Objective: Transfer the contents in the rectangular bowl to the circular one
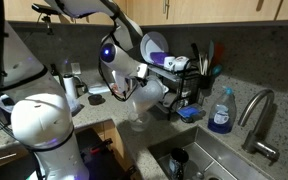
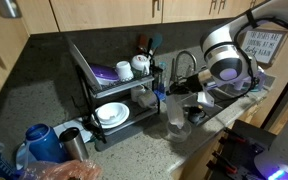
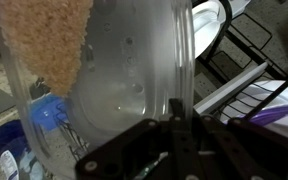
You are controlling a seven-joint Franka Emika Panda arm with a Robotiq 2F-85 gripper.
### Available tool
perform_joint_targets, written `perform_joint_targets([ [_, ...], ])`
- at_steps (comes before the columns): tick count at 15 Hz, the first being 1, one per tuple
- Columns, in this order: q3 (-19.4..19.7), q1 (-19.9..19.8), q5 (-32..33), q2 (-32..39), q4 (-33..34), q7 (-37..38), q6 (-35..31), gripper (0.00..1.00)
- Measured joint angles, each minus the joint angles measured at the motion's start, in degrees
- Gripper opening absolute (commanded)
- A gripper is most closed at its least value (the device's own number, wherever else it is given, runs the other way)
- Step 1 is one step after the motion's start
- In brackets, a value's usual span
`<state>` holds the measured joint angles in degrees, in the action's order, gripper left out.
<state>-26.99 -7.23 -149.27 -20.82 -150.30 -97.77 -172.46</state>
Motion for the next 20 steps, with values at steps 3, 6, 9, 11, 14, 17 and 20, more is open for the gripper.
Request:
perform_joint_targets([
  [3, -4.2, -2.6, 0.0, -1.6, -0.6, 1.8, 0.0, 0.01],
  [6, -8.4, -5.0, 0.0, -2.8, -0.9, 4.2, 0.0, 0.01],
  [9, -12.4, -7.7, 0.0, -3.5, -0.9, 6.0, 0.0, 0.01],
  [11, -15.2, -10.1, 0.1, -4.0, -0.9, 7.0, 0.0, 0.01],
  [14, -19.2, -14.3, 0.1, -4.7, -0.9, 8.4, 0.0, 0.01],
  [17, -22.9, -18.2, 0.1, -5.6, -0.7, 10.2, 0.0, 0.01],
  [20, -26.8, -22.0, 0.1, -6.4, -0.5, 12.7, 0.0, 0.01],
])
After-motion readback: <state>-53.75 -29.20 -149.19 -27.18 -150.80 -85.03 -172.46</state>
